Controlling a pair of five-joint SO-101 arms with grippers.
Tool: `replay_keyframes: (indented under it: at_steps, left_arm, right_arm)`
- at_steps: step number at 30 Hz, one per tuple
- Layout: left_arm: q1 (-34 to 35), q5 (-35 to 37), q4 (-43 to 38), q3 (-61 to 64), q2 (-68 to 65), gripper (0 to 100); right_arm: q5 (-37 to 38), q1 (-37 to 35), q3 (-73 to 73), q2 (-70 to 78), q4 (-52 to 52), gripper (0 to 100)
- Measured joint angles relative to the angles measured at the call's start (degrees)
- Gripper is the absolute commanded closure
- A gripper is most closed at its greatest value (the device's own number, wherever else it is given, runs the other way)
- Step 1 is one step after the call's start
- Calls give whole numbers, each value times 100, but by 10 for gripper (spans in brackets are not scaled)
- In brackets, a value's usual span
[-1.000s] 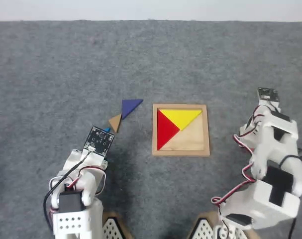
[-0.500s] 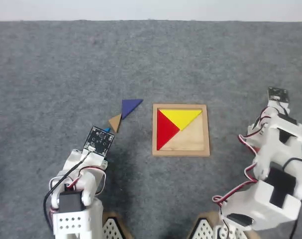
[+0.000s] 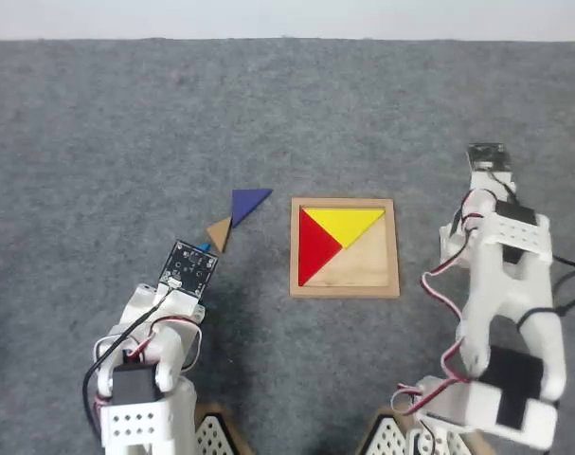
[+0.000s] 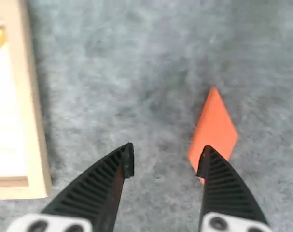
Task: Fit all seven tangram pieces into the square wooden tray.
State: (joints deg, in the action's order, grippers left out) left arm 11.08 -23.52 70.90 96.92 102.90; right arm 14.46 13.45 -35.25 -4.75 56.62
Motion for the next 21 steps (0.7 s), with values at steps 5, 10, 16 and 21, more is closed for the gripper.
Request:
replay_keyframes:
  at_steps: [5,10,16,21]
  left_arm:
    - [0,0,0,0,0,892]
    - [0,0,0,0,0,892]
    - [0,0,0,0,0,892]
    - [0,0,0,0,0,892]
  right_arm:
    - [0,475,422,791,-105,797]
    - [105,774,888,1591,-308,797]
    - [264,1116,1160,1820,-299,797]
    - [343,1222,1169,1829,-299,794]
